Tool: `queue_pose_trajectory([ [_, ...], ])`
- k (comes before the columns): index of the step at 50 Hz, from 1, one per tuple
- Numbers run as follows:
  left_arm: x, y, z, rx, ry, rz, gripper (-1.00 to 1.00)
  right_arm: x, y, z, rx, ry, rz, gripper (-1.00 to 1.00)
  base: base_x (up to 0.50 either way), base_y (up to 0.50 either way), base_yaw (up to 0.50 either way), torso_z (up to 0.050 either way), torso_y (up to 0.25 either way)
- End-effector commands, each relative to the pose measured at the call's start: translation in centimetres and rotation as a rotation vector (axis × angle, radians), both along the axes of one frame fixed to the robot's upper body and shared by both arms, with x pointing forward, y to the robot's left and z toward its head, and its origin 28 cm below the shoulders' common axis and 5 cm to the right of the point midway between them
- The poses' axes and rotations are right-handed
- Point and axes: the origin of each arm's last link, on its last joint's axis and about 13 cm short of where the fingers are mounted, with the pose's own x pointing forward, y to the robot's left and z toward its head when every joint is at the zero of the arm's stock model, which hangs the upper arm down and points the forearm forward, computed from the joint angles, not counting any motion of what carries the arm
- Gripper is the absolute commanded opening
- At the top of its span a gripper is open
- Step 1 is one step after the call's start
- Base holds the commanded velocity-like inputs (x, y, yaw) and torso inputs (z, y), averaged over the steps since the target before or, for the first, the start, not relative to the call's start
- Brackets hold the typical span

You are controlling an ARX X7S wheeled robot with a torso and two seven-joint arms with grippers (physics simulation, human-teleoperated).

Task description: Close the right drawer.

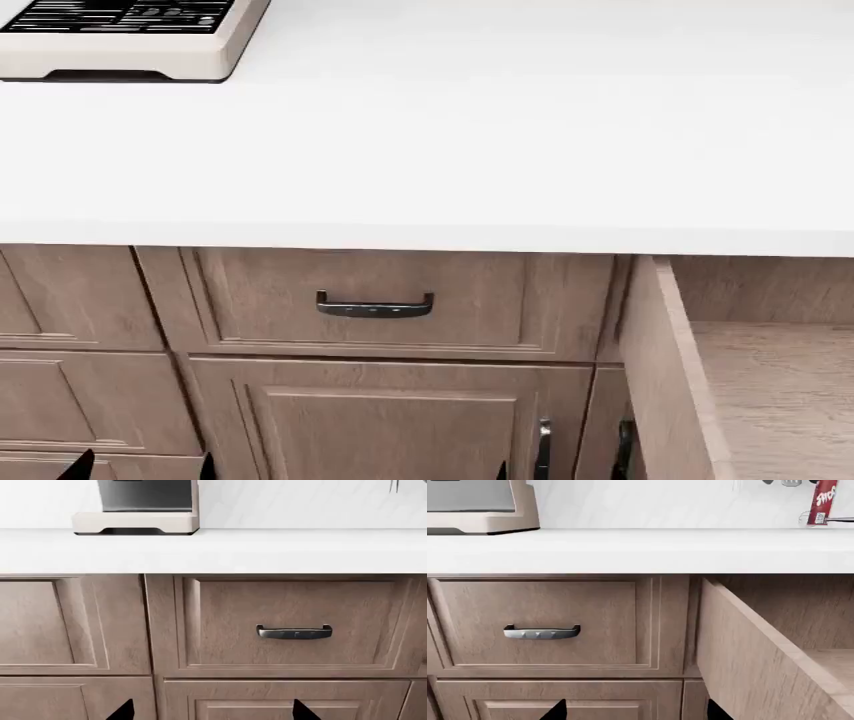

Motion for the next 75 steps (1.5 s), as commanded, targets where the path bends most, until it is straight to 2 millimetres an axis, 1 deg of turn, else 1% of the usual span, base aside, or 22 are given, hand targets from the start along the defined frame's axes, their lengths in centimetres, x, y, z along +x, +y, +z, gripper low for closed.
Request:
queue_pose_trajectory([
  [1,-0.1,0.0,0.6,-0.01,-0.032,-0.001,1.0,-0.1,0.1,0.3,-0.059,-0.035,0.016,1.0,0.0,0.0,0.0,0.0,0.0],
  [4,-0.3,0.1,0.9,-0.019,-0.064,0.012,1.0,-0.1,0.1,0.8,-0.082,-0.07,0.011,1.0,0.0,0.0,0.0,0.0,0.0],
  [12,-0.6,0.0,1.3,-0.009,-0.127,-0.003,1.0,-0.1,0.1,1.3,-0.105,-0.098,0.025,1.0,0.0,0.0,0.0,0.0,0.0],
  [15,-1.0,0.1,2.2,-0.034,-0.192,-0.012,1.0,-0.2,0.1,2.0,-0.132,-0.128,0.021,1.0,0.0,0.0,0.0,0.0,0.0],
  [18,-2.1,0.0,5.1,-0.08,-0.331,-0.041,1.0,-0.3,0.4,4.2,-0.204,-0.206,0.03,1.0,0.0,0.0,0.0,0.0,0.0],
  [20,-2.8,0.2,7.7,-0.114,-0.423,-0.04,1.0,-0.5,0.5,6.5,-0.236,-0.281,0.037,1.0,0.0,0.0,0.0,0.0,0.0],
  [21,-3.0,0.2,8.3,-0.121,-0.435,-0.043,1.0,-0.6,0.5,7.5,-0.247,-0.31,0.036,1.0,0.0,0.0,0.0,0.0,0.0],
  [23,-3.8,0.4,10.6,-0.153,-0.498,-0.052,1.0,-1.0,0.6,9.2,-0.265,-0.369,0.044,1.0,0.0,0.0,0.0,0.0,0.0],
  [26,-4.7,0.5,12.4,-0.163,-0.567,-0.044,1.0,-1.4,0.8,11.1,-0.281,-0.438,0.058,1.0,0.0,0.0,0.0,0.0,0.0],
  [28,-5.0,0.5,12.9,-0.153,-0.586,-0.037,1.0,-1.5,0.9,11.7,-0.278,-0.462,0.065,1.0,0.0,0.0,0.0,0.0,0.0],
  [33,-5.2,0.5,12.9,-0.144,-0.597,-0.034,1.0,-1.7,1.2,12.1,-0.28,-0.496,0.084,1.0,0.0,0.0,0.0,0.0,0.0],
  [41,-6.2,0.5,13.2,-0.14,-0.634,-0.034,1.0,-2.0,1.5,12.8,-0.269,-0.544,0.104,1.0,0.0,0.0,0.0,0.0,0.0],
  [47,-6.1,0.4,12.9,-0.141,-0.626,-0.035,1.0,-1.9,1.6,12.2,-0.263,-0.528,0.122,1.0,0.0,0.0,0.0,0.0,0.0],
  [57,-5.7,0.5,12.6,-0.141,-0.617,-0.027,1.0,-1.8,1.7,12.0,-0.255,-0.537,0.145,1.0,0.0,0.0,0.0,0.0,0.0],
  [59,-5.7,0.5,12.5,-0.142,-0.615,-0.025,1.0,-1.7,1.7,12.0,-0.278,-0.528,0.141,1.0,0.0,0.0,-0.05,0.0,0.0],
  [75,-5.9,0.4,12.3,-0.135,-0.611,-0.033,1.0,-2.0,1.7,11.8,-0.307,-0.531,0.127,1.0,-0.13,0.01,-0.5,0.0,0.0],
])
